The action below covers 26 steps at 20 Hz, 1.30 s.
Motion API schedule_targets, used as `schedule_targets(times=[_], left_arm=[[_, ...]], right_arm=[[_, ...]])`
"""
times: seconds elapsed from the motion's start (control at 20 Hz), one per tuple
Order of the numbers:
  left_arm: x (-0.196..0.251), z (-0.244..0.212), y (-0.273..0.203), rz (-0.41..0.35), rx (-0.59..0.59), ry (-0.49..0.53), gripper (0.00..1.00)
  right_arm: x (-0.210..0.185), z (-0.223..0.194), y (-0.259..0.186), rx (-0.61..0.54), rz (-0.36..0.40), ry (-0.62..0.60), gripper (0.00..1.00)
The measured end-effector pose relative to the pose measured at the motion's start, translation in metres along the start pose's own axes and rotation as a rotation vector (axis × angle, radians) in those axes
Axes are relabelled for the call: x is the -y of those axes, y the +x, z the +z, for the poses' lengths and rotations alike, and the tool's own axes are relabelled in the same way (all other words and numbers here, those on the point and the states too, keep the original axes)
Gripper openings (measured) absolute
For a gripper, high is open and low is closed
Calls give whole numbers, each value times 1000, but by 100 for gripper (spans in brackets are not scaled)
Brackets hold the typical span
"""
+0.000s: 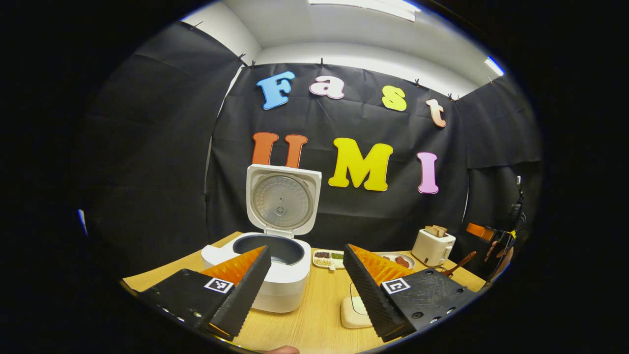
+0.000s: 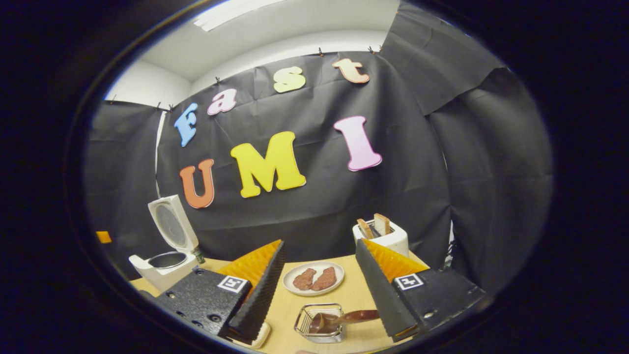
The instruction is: Close the left gripper, press the button to open the rice cooker; take a wooden spoon from the chopstick holder with the right hand, scoop a spoonful of rice and pour it into the rice cooker, then put the wooden spoon back into the chopstick holder.
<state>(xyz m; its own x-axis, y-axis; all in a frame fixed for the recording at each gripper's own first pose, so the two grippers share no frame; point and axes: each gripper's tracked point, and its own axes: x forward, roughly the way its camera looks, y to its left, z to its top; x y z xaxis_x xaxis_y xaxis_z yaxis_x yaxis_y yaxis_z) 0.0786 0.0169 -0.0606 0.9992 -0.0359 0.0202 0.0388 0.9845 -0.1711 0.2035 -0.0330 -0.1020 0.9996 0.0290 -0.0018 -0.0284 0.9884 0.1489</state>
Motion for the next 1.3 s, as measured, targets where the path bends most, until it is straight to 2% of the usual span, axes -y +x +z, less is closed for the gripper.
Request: schedule_targets(times=[0.1, 0.15, 0.2, 0.25, 0.3, 0.65, 0.75, 0.8, 0.85, 0.9, 0.95, 1.0, 1.15, 1.2, 1.25, 1.3], left_arm=[[-4, 4, 3, -7, -3, 7, 94], [-6, 8, 4, -6, -3, 9, 94], [-9, 15, 8, -5, 1, 8, 94], [-9, 20, 11, -12, 3, 4, 94], [-8, 27, 14, -23, 7, 1, 94], [-7, 74, 56, -69, 35, 34, 94], [-4, 87, 73, -84, 44, 27, 94], [-7, 94, 83, -81, 45, 29, 94], [-9, 98, 92, -76, 37, 33, 94], [-11, 104, 102, -71, 38, 37, 94], [-14, 113, 111, -68, 46, 44, 94], [-19, 120, 121, -53, 53, 50, 94], [-29, 143, 150, -30, 95, 27, 94], [-30, 146, 161, -37, 98, 11, 94], [-30, 148, 171, -50, 95, -3, 94], [-30, 151, 181, -73, 102, -17, 94]], right_arm=[[-5, 2, -16, -12, 7, -9, 100], [-9, 6, -22, -13, 12, -13, 100], [-11, 11, -30, -5, 17, -19, 94], [-14, 16, -38, 2, 19, -30, 94], [-16, 17, -45, 7, 16, -43, 100], [-40, 30, -84, 25, 62, -79, 100], [-44, 30, -88, 30, 69, -98, 100], [-45, 30, -89, 31, 72, -106, 96], [-49, 29, -91, 29, 80, -115, 96], [-50, 26, -91, 26, 85, -123, 100], [-49, 24, -92, 22, 86, -128, 100], [-49, 21, -90, 20, 87, -129, 96], [-45, 16, -86, 29, 83, -125, 100], [-42, 16, -83, 39, 78, -119, 96], [-40, 15, -80, 44, 70, -111, 100], [-37, 9, -77, 36, 61, -107, 100]])
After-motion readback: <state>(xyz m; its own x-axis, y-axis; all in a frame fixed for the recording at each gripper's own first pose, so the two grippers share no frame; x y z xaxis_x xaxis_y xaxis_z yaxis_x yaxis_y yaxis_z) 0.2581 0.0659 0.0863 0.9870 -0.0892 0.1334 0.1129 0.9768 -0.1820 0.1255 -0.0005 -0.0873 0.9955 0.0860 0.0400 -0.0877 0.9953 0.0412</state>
